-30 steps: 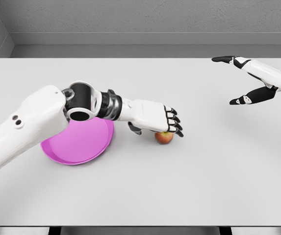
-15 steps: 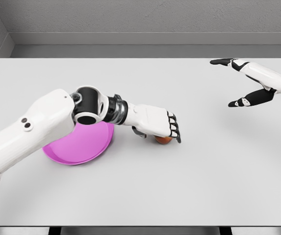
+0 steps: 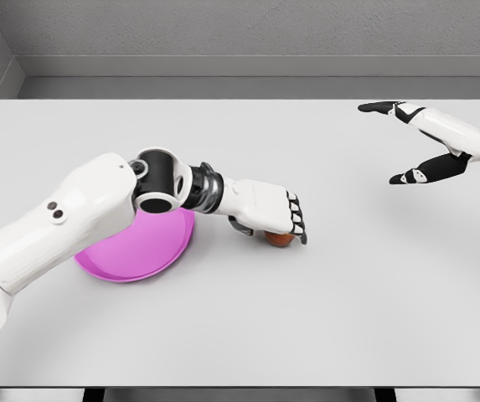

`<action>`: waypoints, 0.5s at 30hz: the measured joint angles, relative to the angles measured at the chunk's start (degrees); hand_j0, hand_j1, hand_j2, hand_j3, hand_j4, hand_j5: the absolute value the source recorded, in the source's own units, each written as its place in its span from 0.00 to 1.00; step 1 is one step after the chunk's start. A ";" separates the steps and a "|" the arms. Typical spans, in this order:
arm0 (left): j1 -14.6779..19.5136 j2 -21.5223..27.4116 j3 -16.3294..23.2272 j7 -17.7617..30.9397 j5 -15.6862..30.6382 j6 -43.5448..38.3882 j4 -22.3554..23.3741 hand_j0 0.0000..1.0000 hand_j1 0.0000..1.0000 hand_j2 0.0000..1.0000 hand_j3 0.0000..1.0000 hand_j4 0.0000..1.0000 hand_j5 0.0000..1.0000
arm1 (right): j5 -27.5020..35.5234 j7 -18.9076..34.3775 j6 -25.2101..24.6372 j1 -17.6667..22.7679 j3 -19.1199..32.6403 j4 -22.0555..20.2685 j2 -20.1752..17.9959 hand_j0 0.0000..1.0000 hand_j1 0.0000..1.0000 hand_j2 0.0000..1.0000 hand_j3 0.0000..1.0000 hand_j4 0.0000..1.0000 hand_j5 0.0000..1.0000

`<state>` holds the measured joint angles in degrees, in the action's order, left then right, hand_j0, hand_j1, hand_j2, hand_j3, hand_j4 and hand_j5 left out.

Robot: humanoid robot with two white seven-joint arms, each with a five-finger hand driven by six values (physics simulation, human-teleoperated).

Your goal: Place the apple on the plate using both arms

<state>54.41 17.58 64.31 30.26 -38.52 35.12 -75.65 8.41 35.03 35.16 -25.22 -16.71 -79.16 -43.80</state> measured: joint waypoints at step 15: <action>-0.09 -0.25 0.32 0.04 -0.20 0.00 0.41 0.80 0.80 0.80 0.80 0.80 0.80 | 0.00 0.00 0.00 -0.26 -0.34 -0.08 -0.06 1.00 1.00 1.00 1.00 1.00 1.00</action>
<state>54.32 17.33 64.63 30.30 -38.73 35.12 -75.24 8.41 35.03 35.16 -25.49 -17.06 -79.24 -43.85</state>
